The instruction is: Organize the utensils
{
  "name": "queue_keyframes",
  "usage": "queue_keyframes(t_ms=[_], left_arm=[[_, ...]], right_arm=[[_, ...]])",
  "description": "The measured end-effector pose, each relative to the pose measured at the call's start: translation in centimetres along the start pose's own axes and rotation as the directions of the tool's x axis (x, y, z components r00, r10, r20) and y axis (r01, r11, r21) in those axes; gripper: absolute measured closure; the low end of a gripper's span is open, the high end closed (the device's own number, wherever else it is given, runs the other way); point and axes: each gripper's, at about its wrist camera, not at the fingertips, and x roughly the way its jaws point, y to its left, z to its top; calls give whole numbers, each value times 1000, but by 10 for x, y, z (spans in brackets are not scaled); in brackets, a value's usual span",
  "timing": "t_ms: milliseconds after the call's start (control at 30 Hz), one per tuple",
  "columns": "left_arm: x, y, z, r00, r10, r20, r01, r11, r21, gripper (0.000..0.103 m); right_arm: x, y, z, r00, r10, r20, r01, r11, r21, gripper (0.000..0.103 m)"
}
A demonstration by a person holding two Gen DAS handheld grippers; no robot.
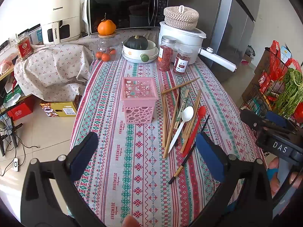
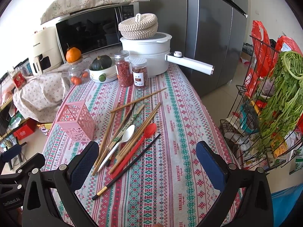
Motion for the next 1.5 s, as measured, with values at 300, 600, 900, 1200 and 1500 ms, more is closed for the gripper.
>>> queue_keyframes(t_ms=[300, 600, 900, 1200, 1500], left_arm=[[0, 0, 0, 1000, -1, 0, 1, 1000, -1, 1], [0, 0, 0, 1000, -1, 0, 1, 1000, 0, 1], [0, 0, 0, 1000, -1, 0, 1, 1000, -1, 1], [0, 1, 0, 1000, 1, 1, -1, 1000, 0, 1], [1, 0, 3, 1000, 2, -21, -1, 1000, 29, 1]], right_arm=[[0, 1, -2, 1000, 0, -2, 0, 1000, 1, 0], [1, 1, -2, 1000, 1, -4, -1, 1000, 2, 0], [1, 0, -2, 1000, 2, -5, -2, 1000, 3, 0], [2, 0, -2, 1000, 4, -9, -4, 1000, 4, 0], [2, 0, -4, 1000, 2, -15, -2, 1000, 14, 0]])
